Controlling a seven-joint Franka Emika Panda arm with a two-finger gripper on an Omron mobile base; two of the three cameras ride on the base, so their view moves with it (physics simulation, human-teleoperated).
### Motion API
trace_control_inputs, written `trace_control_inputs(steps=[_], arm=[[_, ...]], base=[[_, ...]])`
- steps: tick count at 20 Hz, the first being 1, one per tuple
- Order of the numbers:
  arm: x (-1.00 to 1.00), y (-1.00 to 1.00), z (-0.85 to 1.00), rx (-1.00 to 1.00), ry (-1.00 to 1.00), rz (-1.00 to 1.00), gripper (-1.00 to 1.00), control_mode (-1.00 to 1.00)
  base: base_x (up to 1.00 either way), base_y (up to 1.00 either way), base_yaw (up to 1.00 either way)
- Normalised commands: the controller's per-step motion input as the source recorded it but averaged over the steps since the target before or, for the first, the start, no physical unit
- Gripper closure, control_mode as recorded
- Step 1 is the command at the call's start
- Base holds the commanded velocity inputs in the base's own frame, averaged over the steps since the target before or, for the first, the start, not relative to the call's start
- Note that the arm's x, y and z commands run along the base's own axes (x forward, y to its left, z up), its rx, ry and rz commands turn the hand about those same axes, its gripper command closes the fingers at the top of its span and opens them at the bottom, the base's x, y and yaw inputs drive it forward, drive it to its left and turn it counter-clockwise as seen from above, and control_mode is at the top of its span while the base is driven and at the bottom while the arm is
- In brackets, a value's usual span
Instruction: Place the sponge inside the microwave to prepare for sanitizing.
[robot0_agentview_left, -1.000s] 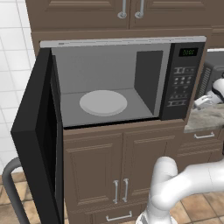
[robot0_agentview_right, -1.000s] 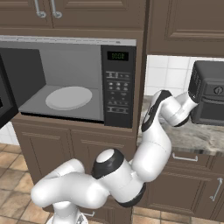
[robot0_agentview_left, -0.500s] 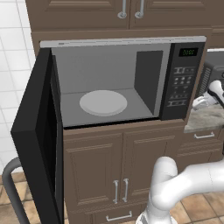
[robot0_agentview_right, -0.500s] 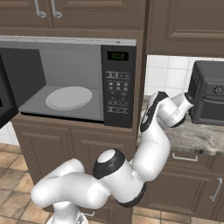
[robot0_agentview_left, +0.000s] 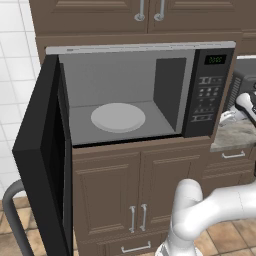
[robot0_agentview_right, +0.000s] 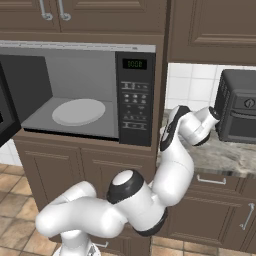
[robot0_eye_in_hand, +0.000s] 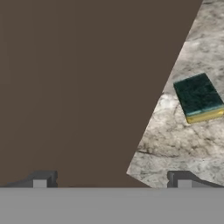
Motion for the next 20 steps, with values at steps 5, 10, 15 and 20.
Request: trace_control_inputs(steps=[5, 10, 15, 20], arm=[[0.01, 0.00, -0.05, 0.00, 0.00, 0.10, -1.00, -1.00], [0.00, 0.04, -0.05, 0.00, 0.00, 0.11, -1.00, -1.00], [0.00, 0.09, -0.07, 0.00, -0.01, 0.10, -1.00, -1.00], [0.00, 0.10, -0.08, 0.00, 0.00, 0.06, -1.00, -1.00]], base=[[0.00, 0.00, 0.00], [0.00, 0.00, 0.00], [0.00, 0.00, 0.00], [0.00, 0.00, 0.00]])
